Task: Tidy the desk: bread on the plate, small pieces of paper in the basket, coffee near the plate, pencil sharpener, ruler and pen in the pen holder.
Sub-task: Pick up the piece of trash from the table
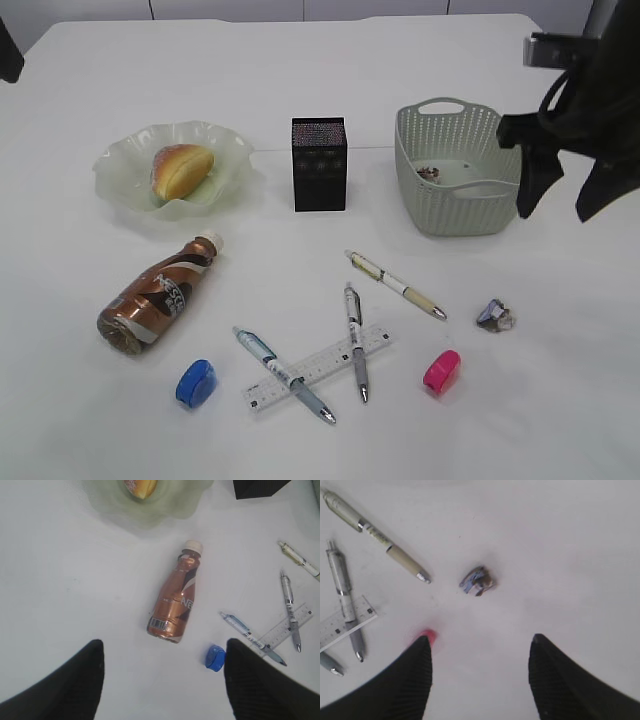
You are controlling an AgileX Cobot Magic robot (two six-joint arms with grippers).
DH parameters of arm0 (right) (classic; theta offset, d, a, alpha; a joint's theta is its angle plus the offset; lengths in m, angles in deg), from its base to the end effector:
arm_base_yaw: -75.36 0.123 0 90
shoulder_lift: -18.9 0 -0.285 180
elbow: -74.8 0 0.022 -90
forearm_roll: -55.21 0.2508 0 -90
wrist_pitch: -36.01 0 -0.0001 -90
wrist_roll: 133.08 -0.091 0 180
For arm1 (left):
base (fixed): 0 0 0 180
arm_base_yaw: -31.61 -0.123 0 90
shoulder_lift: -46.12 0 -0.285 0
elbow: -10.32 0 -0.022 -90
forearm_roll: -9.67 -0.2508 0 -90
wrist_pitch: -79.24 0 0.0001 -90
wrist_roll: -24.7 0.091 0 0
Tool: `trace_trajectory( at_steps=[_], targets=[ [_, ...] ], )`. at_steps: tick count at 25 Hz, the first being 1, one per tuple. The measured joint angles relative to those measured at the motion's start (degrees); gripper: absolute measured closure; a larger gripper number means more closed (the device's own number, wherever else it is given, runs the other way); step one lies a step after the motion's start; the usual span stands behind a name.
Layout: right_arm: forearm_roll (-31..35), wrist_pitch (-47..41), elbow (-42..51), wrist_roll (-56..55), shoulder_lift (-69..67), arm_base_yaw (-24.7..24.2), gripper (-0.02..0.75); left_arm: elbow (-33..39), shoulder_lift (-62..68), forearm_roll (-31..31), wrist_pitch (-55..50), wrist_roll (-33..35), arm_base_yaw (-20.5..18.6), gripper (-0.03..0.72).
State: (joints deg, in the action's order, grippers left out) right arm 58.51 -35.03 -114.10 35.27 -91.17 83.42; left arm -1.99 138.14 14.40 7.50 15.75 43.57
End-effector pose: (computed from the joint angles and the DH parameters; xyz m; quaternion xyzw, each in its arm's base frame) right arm 0.3561 0.0554 0.2737 0.0387 0.9966 0.0390 0.0621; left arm 0.2883 -0.0684 0.3946 0.0226 0.9680 -0.0852 0.2348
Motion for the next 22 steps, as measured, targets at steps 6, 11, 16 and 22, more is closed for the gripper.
trace_trajectory(
  at_steps=[6, 11, 16, 22],
  targets=[
    [5.76, 9.17, 8.78, -0.48, 0.25, 0.11, 0.258, 0.0, 0.0, -0.1, 0.0, 0.0, 0.0, 0.147],
    [6.79, 13.23, 10.42, -1.08, -1.34, 0.11, 0.258, 0.0, 0.0, 0.01, 0.0, 0.0, 0.0, 0.146],
    [6.79, 16.14, 10.51, -1.54, -4.85, 0.11, 0.258, 0.0, 0.0, 0.12, 0.0, 0.0, 0.0, 0.147],
    [6.83, 17.19, 10.51, -2.1, -8.88, 0.11, 0.258, 0.0, 0.0, 0.22, 0.0, 0.0, 0.0, 0.147]
  ],
)
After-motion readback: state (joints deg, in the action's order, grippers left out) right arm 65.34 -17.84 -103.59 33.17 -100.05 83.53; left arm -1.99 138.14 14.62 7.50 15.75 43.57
